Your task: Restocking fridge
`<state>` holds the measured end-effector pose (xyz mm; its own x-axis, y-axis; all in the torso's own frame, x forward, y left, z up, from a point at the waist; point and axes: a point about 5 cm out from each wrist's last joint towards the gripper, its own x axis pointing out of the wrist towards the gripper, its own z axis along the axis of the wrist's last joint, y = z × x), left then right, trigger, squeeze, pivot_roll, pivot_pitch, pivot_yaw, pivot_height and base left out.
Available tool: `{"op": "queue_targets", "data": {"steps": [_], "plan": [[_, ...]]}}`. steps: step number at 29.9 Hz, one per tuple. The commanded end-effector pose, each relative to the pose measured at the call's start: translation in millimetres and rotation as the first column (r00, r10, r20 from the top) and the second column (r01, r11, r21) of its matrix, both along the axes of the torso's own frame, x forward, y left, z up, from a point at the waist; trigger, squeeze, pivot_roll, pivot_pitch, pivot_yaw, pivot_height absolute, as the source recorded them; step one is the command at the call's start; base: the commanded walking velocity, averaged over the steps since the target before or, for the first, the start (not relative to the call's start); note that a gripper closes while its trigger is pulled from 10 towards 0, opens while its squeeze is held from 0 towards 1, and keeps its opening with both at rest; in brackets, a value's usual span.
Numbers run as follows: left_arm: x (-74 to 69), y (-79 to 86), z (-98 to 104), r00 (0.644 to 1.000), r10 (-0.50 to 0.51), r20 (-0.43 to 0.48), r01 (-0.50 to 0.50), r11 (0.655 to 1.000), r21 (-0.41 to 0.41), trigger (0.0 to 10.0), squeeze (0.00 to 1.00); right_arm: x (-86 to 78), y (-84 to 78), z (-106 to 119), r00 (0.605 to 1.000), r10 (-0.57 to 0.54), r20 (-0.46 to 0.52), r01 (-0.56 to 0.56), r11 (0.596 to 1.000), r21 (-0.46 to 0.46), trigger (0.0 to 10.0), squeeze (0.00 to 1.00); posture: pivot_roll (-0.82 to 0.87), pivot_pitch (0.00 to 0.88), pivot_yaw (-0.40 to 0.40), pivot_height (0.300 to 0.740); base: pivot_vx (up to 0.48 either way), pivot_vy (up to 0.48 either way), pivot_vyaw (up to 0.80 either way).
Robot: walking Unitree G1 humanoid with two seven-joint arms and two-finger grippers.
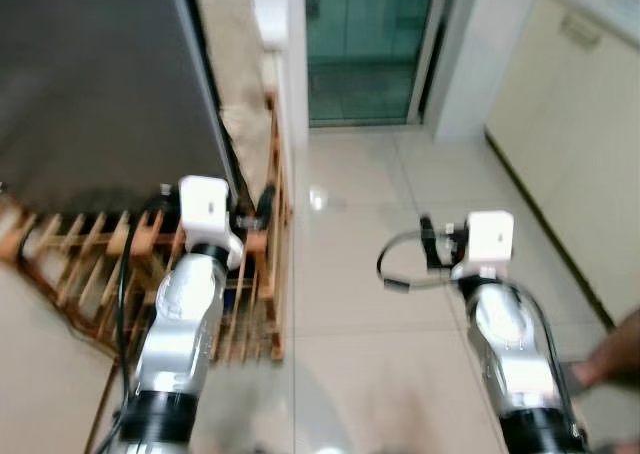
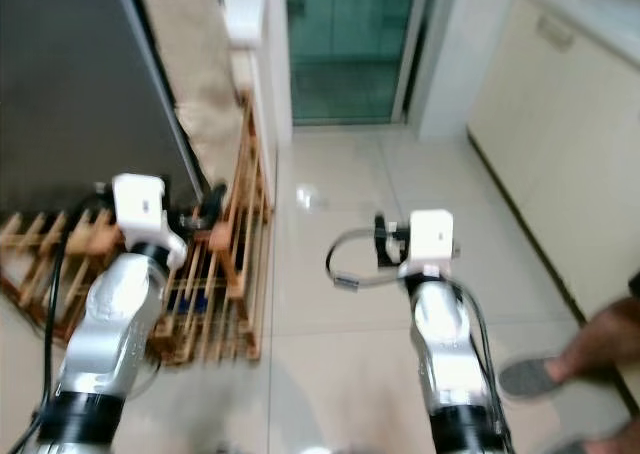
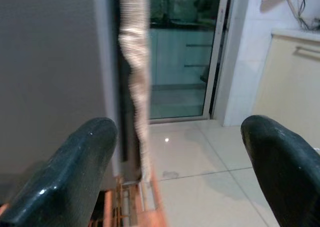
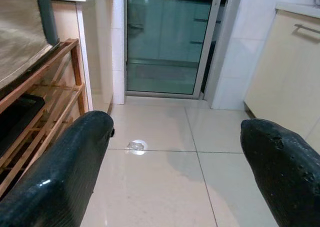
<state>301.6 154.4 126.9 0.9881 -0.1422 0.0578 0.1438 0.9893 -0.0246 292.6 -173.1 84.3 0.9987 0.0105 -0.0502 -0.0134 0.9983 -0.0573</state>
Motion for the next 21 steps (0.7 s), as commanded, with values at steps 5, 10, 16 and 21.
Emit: {"op": "queue_targets", "data": {"steps": [5, 10, 16, 21], "plan": [[-1.3, 3.7, 4, 1.0, 0.019, 0.007, -0.018, 0.999, -0.036, 10.0, 0.0, 3.5, 2.8, 13, 0.999, 0.012, 0.049, -0.011, 1.0, -0.015, 10.0, 0.0, -0.12, 0.0, 0.01, 0.74, 0.0, 0.0, 0.0], [-4.8, -2.3, 22, 0.997, 0.012, 0.081, -0.009, 1.0, -0.026, 10.0, 0.0, 2.8, -1.0, 42, 0.987, -0.009, 0.163, 0.015, 0.999, -0.039, 10.0, 0.0, -0.12, 0.0, 0.008, 0.74, 0.403, 0.0, 0.0], [-8.3, -5.1, 31, 0.994, 0.003, 0.107, 0.0, 1.0, -0.026, 10.0, 0.0, 0.1, 0.5, 46, 0.984, -0.001, 0.177, 0.01, 0.999, -0.051, 10.0, 0.0, -0.13, 0.0, 0.009, 0.74, 0.422, 0.0, 0.0], [-6.1, -5.8, 31, 0.996, 0.012, 0.089, -0.008, 0.999, -0.046, 10.0, 0.0, 0.3, 2.0, 44, 0.987, 0.002, 0.161, 0.006, 0.999, -0.047, 10.0, 0.0, -0.12, 0.0, 0.008, 0.74, 0.367, 0.0, 0.0]]}}
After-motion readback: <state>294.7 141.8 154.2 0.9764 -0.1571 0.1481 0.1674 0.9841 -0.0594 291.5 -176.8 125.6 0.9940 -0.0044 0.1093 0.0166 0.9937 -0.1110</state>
